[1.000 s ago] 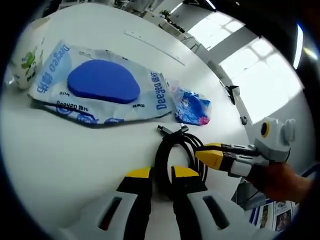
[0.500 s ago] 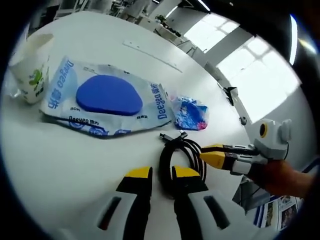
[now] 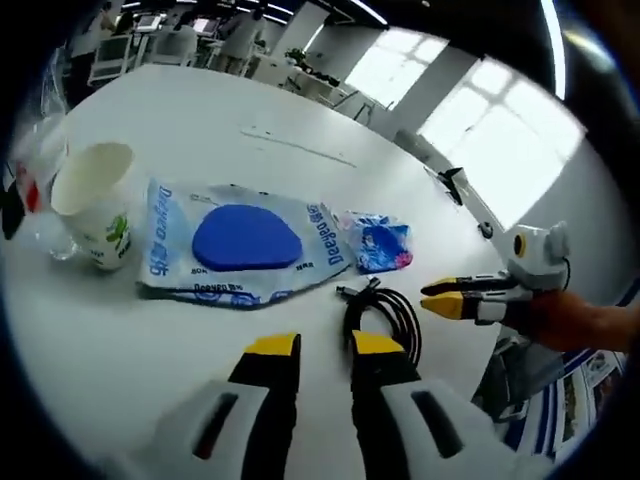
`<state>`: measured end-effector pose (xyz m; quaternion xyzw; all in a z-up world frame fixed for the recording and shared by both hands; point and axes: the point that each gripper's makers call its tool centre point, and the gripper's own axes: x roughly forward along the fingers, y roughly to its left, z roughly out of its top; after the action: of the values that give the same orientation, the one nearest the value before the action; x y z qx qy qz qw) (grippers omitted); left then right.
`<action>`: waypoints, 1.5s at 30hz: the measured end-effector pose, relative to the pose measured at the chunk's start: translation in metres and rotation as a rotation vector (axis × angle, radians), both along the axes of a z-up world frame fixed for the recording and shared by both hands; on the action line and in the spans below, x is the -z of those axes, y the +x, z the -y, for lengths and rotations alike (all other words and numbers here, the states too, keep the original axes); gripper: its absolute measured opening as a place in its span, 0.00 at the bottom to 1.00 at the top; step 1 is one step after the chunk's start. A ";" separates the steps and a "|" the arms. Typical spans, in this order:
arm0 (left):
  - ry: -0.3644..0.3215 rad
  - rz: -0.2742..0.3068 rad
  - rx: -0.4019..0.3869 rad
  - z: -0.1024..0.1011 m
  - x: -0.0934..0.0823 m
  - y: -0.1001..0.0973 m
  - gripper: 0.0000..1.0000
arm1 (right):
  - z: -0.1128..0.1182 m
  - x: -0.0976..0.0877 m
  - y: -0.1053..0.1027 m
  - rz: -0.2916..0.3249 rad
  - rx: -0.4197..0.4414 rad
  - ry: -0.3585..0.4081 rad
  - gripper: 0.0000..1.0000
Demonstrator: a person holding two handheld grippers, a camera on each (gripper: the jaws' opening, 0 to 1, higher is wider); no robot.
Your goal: Arrange the tabletop items into an orderly group along one side of the table until the central work area is clear of visible clutter.
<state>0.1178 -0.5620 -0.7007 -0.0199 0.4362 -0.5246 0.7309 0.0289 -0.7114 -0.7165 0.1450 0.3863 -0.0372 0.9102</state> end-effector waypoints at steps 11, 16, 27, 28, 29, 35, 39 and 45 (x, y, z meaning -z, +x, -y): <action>-0.016 0.112 -0.007 -0.045 -0.029 0.030 0.24 | 0.006 -0.018 -0.005 0.051 -0.025 -0.028 0.28; -0.020 0.159 -0.029 -0.072 -0.045 0.044 0.28 | 0.005 -0.031 -0.006 0.081 -0.054 -0.040 0.34; -0.038 0.210 -0.094 -0.120 -0.060 0.073 0.36 | -0.006 -0.047 -0.016 0.105 -0.105 -0.029 0.47; -0.036 0.216 -0.098 -0.126 -0.063 0.074 0.38 | -0.007 -0.049 -0.019 0.106 -0.109 -0.028 0.49; -0.035 0.223 -0.099 -0.129 -0.064 0.074 0.39 | -0.007 -0.049 -0.020 0.107 -0.112 -0.027 0.51; -0.037 0.253 -0.077 -0.151 -0.071 0.075 0.47 | -0.023 -0.058 -0.033 0.126 -0.196 -0.011 0.63; -0.040 0.273 -0.056 -0.162 -0.080 0.075 0.54 | -0.034 -0.063 -0.044 0.113 -0.264 -0.038 0.69; -0.044 0.291 -0.032 -0.179 -0.084 0.076 0.60 | -0.041 -0.071 -0.051 0.116 -0.313 -0.042 0.74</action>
<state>0.1934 -0.3827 -0.6169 0.0332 0.3137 -0.5195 0.7941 -0.0221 -0.6708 -0.6460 0.0661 0.3501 0.1054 0.9284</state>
